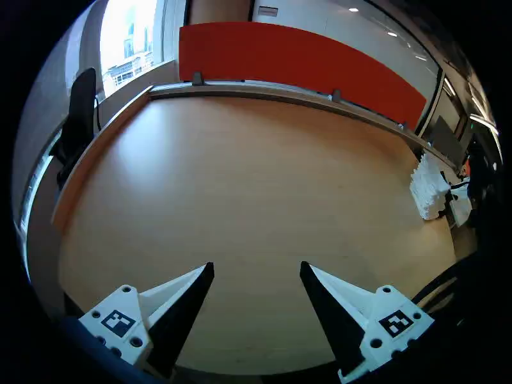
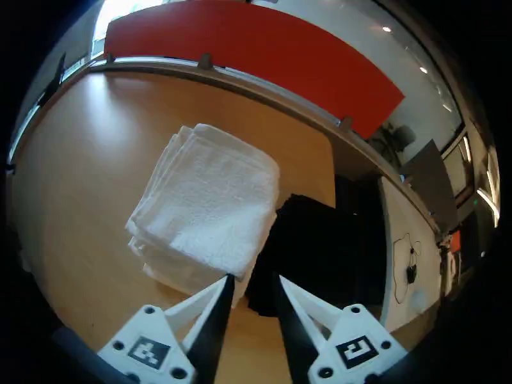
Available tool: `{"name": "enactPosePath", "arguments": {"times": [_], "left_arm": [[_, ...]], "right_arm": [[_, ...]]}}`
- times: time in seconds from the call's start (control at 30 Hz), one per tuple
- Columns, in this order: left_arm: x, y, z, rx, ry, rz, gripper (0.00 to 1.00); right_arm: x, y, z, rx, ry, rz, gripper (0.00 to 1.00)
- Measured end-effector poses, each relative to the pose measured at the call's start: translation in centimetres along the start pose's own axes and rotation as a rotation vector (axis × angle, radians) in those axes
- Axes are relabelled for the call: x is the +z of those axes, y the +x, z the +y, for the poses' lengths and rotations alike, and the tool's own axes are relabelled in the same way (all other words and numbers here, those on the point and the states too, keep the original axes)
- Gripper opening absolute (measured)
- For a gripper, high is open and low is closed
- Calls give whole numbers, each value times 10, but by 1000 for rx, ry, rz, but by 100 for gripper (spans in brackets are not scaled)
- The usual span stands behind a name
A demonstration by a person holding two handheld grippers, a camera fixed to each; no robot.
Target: Fold towel
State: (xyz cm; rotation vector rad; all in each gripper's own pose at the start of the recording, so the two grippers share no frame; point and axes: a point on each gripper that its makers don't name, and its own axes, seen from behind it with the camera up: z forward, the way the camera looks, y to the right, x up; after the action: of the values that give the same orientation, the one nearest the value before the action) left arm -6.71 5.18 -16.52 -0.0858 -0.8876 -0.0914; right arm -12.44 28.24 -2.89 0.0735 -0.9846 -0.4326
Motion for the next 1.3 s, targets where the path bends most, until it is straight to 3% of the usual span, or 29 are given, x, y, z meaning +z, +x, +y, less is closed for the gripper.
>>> {"name": "enactPosePath", "arguments": {"times": [0.13, 0.2, 0.8, 0.93, 1.3], "left_arm": [[1, 0, 0, 0, -2, -2, 100], [1, 0, 1, 2, -3, -2, 100], [1, 2, -1, 1, -9, 3, 100], [1, 2, -1, 2, -10, 5, 100], [-1, 7, -3, 2, -9, 14, 100]], "right_arm": [[1, -3, 0, -6, -12, -6, 94], [1, -4, -1, -8, -12, -10, 100], [-6, 2, -10, 28, -18, 18, 100], [-7, 7, -16, 78, -9, 31, 100], [-6, 13, -30, 300, 29, 40, 100]]}}
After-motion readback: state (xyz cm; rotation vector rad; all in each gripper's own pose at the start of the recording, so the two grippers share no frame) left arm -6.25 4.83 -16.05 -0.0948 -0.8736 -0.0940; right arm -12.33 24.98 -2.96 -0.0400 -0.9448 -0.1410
